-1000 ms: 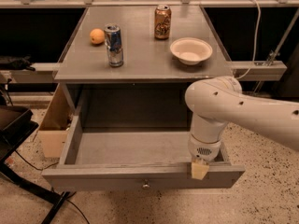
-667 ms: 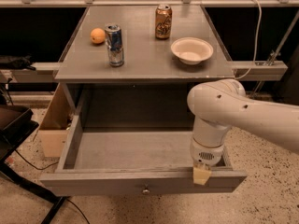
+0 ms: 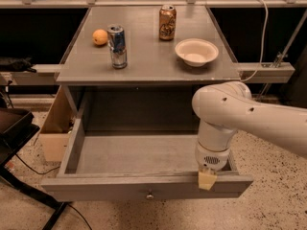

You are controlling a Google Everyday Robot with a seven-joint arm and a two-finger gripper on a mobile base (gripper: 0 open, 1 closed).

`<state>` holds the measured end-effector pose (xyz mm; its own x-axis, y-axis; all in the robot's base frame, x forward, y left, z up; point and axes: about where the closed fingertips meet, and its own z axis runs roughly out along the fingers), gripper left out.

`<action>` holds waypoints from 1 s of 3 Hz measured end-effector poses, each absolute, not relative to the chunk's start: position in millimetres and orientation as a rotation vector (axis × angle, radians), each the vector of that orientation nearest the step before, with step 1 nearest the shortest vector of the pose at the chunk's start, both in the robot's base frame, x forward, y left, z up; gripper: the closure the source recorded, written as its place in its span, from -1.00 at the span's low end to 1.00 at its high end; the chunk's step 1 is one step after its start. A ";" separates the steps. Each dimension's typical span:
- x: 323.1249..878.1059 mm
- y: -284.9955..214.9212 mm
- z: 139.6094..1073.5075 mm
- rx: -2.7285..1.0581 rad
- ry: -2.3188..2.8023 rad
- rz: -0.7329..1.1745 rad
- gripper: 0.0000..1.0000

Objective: Open top drawer

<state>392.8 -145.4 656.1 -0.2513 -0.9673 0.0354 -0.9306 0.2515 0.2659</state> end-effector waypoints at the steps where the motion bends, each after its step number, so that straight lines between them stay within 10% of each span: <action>1: 392.7 -145.4 656.1 1.790 -2.327 -0.283 0.16; 3: 392.7 -145.4 656.1 1.790 -2.327 -0.283 -0.77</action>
Offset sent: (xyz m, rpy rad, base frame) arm 0.0000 0.0000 0.0000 0.0000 0.0000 0.0000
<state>392.7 -145.4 656.1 -0.2513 -0.9673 0.0354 -0.9306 0.2515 0.2659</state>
